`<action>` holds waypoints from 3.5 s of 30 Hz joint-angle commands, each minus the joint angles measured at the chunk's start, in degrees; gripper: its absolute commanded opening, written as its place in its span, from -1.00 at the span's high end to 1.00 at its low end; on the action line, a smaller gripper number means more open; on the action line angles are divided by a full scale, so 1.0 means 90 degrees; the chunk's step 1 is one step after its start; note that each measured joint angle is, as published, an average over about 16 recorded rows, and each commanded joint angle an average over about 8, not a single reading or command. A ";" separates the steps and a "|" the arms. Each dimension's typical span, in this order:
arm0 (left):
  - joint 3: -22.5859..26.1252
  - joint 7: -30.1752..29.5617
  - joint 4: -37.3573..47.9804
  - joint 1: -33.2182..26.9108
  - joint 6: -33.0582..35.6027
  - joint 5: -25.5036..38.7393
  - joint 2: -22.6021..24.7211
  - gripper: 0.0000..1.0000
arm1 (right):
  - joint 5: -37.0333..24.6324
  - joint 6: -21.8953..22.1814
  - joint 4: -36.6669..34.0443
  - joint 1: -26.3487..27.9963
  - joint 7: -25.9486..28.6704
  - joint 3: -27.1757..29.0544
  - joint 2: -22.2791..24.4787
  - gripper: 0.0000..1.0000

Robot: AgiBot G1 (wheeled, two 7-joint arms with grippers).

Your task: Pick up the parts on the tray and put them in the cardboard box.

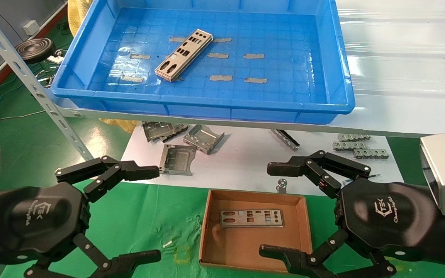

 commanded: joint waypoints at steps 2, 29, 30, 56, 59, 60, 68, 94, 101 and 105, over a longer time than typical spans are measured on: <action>0.0000 0.0000 0.0000 0.0000 0.0000 0.0000 0.0000 -1.00 | 0.0000 0.0000 0.0000 0.0000 0.0000 0.0000 0.0000 -1.00; 0.0000 0.0000 0.0000 0.0000 0.0000 0.0000 0.0000 -1.00 | 0.0000 0.0000 0.0000 0.0000 0.0000 0.0000 0.0000 1.00; 0.0000 0.0000 0.0000 0.0000 0.0000 0.0000 0.0000 -1.00 | 0.0000 0.0000 0.0000 0.0000 0.0000 0.0000 0.0000 1.00; 0.0000 0.0000 0.0000 0.0000 0.0000 0.0000 0.0000 -1.00 | 0.0000 0.0000 0.0000 0.0000 0.0000 0.0000 0.0000 1.00; 0.0000 0.0000 0.0000 0.0000 0.0000 0.0000 0.0000 -1.00 | 0.0000 0.0000 0.0000 0.0000 0.0000 0.0000 0.0000 1.00; 0.0000 0.0000 0.0000 0.0000 0.0000 0.0000 0.0000 -1.00 | 0.0000 0.0000 0.0000 0.0000 0.0000 0.0000 0.0000 1.00; 0.0000 0.0000 0.0000 0.0000 0.0000 0.0000 0.0000 -1.00 | 0.0000 0.0000 0.0000 0.0000 0.0000 0.0000 0.0000 1.00; 0.0973 -0.0224 0.2579 -0.3389 -0.0763 0.2162 0.1714 -1.00 | 0.0001 -0.0001 -0.0002 0.0001 -0.0001 -0.0001 0.0000 1.00; 0.1438 0.0058 0.4256 -0.4559 -0.0981 0.3036 0.2542 -1.00 | 0.0001 -0.0001 -0.0002 0.0001 -0.0001 -0.0002 0.0000 1.00; 0.1671 0.0145 0.5165 -0.5084 -0.1115 0.3430 0.2964 -1.00 | 0.0001 0.0000 -0.0002 0.0001 -0.0001 -0.0002 0.0000 0.41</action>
